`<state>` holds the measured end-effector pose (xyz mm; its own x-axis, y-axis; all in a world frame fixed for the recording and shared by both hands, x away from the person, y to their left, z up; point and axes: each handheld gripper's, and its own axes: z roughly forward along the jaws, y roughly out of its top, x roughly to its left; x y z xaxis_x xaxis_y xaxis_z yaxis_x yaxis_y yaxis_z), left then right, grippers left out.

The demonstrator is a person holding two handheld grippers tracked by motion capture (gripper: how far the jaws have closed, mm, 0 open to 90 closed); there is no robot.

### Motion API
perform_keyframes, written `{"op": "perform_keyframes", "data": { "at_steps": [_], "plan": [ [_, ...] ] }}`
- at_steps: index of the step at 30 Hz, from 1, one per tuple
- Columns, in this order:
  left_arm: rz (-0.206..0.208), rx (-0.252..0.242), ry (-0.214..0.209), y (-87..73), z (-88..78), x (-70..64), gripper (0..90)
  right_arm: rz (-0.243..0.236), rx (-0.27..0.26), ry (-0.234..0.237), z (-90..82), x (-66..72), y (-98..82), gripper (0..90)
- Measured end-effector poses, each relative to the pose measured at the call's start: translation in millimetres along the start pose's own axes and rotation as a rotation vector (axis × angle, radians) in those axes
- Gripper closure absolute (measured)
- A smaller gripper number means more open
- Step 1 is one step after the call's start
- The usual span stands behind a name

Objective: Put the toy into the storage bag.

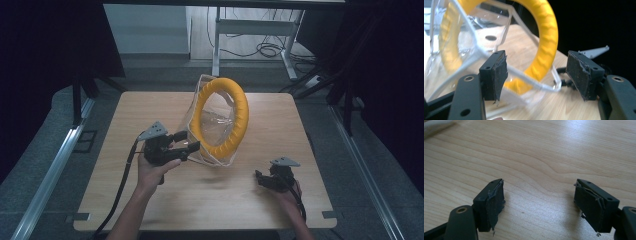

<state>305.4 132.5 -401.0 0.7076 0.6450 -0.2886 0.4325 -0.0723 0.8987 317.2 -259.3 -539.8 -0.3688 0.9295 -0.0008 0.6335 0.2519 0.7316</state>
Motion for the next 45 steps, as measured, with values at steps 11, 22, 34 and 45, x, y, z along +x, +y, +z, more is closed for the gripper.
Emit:
{"op": "perform_keyframes", "data": {
  "at_steps": [11,22,34,45],
  "plan": [
    [-0.052,0.006,0.035,-25.3,-21.3,15.5,34.2,0.004,-0.002,-0.005,0.3,0.0,-0.1,24.2],
    [-0.067,0.071,0.058,-47.5,-31.0,27.5,34.9,0.0,-0.003,-0.004,0.3,-0.1,-0.2,24.2],
    [-0.052,0.113,0.081,-55.7,-31.0,34.1,35.3,0.0,-0.003,-0.005,0.3,0.0,-0.2,24.3],
    [-0.058,0.111,0.077,-56.6,-31.0,35.7,35.3,0.0,-0.003,-0.005,0.3,-0.1,-0.2,24.3]
  ]
}}
